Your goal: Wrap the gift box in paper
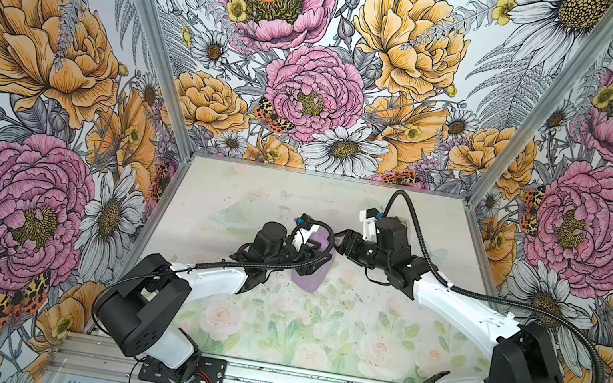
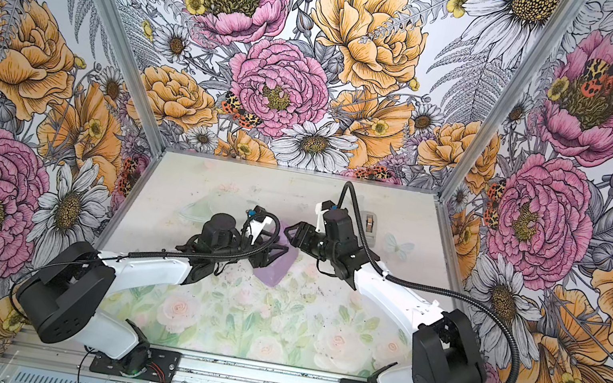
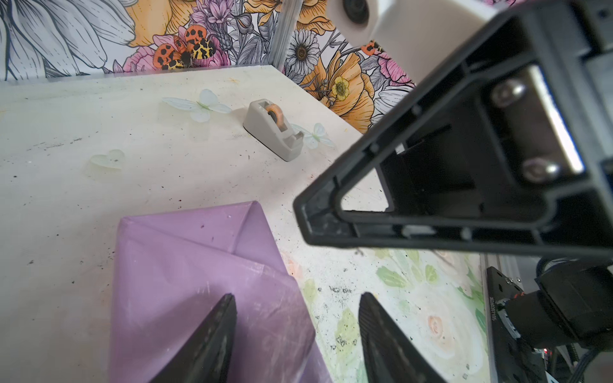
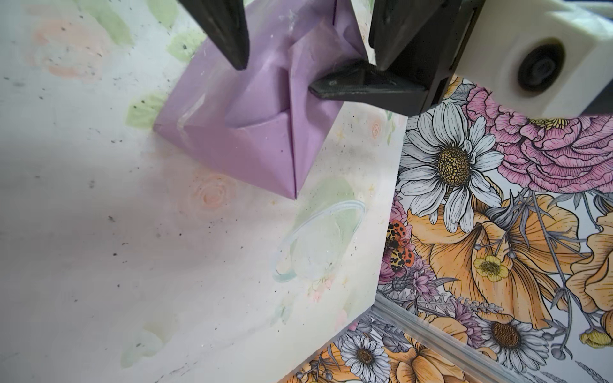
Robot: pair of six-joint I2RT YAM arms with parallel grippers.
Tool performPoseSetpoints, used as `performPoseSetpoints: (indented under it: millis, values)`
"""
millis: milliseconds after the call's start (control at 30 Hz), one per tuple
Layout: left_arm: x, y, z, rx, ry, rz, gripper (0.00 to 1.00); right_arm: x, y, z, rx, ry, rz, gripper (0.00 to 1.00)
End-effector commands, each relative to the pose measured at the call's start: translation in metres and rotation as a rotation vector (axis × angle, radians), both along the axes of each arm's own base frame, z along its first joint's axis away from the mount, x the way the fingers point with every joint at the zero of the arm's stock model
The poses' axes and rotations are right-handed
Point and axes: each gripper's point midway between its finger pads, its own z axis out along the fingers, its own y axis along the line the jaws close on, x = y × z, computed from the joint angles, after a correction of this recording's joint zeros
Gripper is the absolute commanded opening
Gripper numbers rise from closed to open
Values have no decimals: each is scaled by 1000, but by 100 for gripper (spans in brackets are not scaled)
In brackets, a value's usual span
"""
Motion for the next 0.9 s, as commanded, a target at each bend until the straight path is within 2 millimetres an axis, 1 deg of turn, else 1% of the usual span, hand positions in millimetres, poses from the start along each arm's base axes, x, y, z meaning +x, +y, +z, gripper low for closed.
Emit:
performPoseSetpoints:
  millis: [0,233,367,433,500,600,667,733,867]
  values:
    - [-12,3,-30,29,102,-30,61,-2,8,-3,-33,6,51,64]
    - [-14,2,-34,40,95,-47,63,-2,13,-22,-87,56,88,66]
    - [-13,3,-34,42,93,-39,63,-9,21,-31,-81,91,143,66]
    - [-12,3,-34,42,94,-37,63,-13,19,-37,-100,107,149,65]
    - [-10,4,-31,41,91,-23,63,-14,12,-49,-146,128,137,63]
    - [-8,5,-21,26,84,-7,64,-16,0,-70,-228,164,111,54]
    - [-7,5,-10,11,70,0,65,-16,-5,-80,-263,181,101,48]
    - [-6,8,0,4,53,17,67,-17,-8,-83,-281,183,97,44]
    - [-5,15,17,-10,30,40,67,-16,-12,-84,-295,179,87,39]
